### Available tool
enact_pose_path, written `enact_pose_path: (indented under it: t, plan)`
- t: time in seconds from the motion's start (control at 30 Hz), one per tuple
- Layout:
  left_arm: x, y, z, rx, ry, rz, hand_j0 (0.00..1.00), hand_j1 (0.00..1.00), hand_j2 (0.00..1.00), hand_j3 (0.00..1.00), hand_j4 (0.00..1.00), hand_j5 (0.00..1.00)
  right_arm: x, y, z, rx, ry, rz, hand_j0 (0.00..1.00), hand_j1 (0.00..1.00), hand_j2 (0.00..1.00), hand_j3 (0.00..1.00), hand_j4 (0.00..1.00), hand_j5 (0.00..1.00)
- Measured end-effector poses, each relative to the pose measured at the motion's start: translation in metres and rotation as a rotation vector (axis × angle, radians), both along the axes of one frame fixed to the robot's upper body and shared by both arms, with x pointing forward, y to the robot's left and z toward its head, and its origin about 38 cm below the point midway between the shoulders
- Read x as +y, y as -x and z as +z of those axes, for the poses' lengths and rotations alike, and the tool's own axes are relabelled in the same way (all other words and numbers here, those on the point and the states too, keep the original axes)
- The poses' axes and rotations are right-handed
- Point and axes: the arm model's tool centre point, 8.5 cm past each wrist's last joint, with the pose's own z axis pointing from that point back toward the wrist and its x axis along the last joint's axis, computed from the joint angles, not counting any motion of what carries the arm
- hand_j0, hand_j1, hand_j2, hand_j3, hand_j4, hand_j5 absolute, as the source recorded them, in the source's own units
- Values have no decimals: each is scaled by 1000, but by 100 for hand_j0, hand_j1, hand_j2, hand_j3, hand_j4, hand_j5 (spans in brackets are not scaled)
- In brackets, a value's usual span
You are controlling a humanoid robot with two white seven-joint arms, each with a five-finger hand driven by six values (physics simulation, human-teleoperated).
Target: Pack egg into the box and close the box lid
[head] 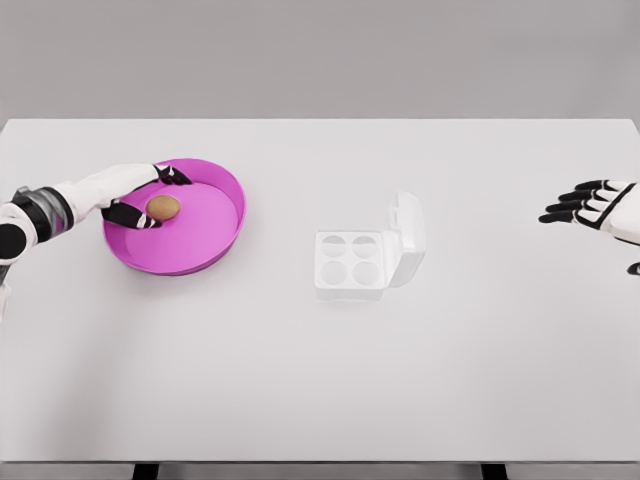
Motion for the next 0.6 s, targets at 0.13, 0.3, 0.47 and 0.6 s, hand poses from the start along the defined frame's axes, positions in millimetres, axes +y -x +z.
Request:
enact_pose_path:
  t: [0.13,0.3,0.47,0.6]
  plan:
    - [2,0,-3,8,0,6,76,76,76,76,76,76,-1,0,3,-2,10,0,100,100,100,100,100,100]
    - [0,0,-5,12,3,7,75,75,75,75,75,75,-2,0,3,1,17,-1,100,100,100,100,100,100]
    - [-3,-1,-7,12,1,5,73,73,73,73,73,73,-3,0,5,-1,22,-1,100,100,100,100,100,100]
    - [-3,-1,-7,12,1,5,73,73,73,73,73,73,-3,0,5,1,23,-1,100,100,100,100,100,100]
